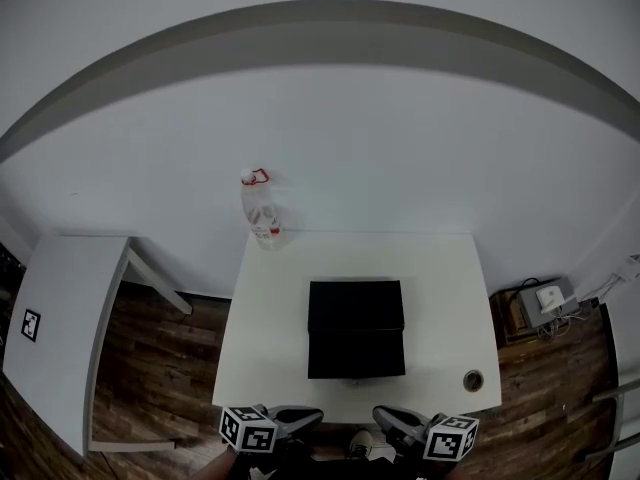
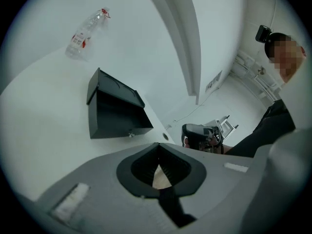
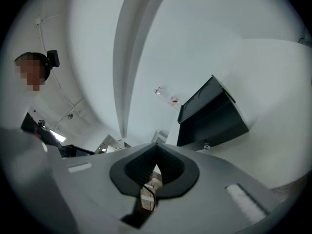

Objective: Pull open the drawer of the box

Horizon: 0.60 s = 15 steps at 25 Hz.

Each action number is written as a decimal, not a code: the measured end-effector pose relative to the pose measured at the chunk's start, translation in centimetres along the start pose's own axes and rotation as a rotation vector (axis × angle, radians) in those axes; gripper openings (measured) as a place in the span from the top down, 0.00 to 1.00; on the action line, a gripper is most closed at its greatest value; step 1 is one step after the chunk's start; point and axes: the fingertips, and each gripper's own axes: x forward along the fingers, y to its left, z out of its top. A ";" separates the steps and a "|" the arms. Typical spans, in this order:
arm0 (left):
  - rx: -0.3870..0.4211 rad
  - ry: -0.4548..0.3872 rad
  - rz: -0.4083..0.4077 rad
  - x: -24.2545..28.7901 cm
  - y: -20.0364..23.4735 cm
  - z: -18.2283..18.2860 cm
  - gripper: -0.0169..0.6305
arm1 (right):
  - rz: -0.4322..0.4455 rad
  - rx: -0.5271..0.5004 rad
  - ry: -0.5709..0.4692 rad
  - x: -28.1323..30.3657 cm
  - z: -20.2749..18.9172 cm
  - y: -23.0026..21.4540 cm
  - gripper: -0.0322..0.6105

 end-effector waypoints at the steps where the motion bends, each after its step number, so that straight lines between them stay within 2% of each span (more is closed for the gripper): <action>1: -0.017 -0.008 -0.002 0.0 -0.5 -0.8 0.97 | 0.012 -0.006 0.003 -0.2 0.1 0.7 0.94; 10: -0.088 -0.100 -0.064 0.3 -3.9 -2.5 0.97 | 0.086 -0.118 0.093 -0.8 -0.4 4.3 0.94; 15: -0.138 -0.154 -0.076 0.0 -4.8 -3.1 0.97 | 0.125 -0.117 0.146 -0.9 -2.4 5.2 0.94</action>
